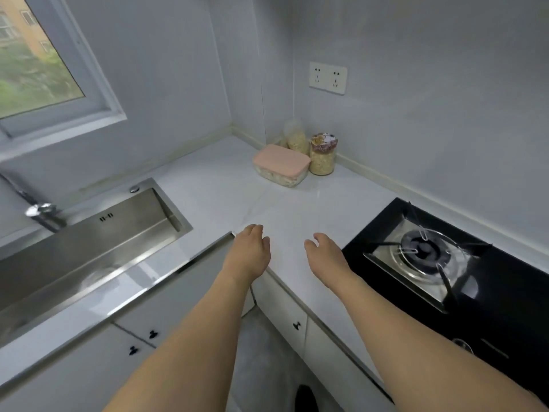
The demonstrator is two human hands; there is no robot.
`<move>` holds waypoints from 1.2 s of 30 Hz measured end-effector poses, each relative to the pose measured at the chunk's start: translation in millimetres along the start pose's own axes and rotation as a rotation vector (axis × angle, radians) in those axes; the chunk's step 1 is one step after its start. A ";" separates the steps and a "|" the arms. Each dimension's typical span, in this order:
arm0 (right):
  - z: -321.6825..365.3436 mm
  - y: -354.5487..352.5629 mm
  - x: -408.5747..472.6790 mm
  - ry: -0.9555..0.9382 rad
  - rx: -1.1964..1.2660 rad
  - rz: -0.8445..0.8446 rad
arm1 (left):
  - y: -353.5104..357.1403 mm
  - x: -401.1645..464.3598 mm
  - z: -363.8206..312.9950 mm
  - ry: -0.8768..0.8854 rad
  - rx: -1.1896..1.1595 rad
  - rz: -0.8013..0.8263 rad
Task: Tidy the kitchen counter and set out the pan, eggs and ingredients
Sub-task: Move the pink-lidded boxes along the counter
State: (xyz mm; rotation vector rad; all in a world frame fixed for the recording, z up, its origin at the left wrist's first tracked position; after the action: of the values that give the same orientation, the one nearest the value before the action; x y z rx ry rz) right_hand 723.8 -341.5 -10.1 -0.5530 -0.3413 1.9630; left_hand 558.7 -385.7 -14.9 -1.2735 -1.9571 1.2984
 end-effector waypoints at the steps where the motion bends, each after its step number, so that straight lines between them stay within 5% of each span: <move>1: 2.4 -2.3 12.5 0.002 -0.005 -0.011 | -2.3 11.6 -3.6 0.000 0.002 0.002; 19: 47.5 -12.1 245.8 0.128 0.001 -0.082 | -28.0 251.4 -10.1 0.014 0.002 0.010; 36: 66.2 23.3 422.1 0.386 0.222 -0.370 | -25.0 468.7 32.8 0.074 -0.051 0.159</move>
State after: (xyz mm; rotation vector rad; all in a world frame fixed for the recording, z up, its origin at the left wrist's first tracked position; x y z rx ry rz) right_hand 514.8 28.3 -61.5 -0.6566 0.0198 1.4757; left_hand 306.0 8.9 -57.2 -1.5067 -1.8802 1.2630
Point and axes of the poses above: each hand's wrist, its own x-axis towards the middle knuckle, its own y-axis out of the palm, z = x × y, the point moved 3 cm from there along x, towards the middle knuckle, and after that the axes turned 7 degrees about -y, right-handed, at the moved point
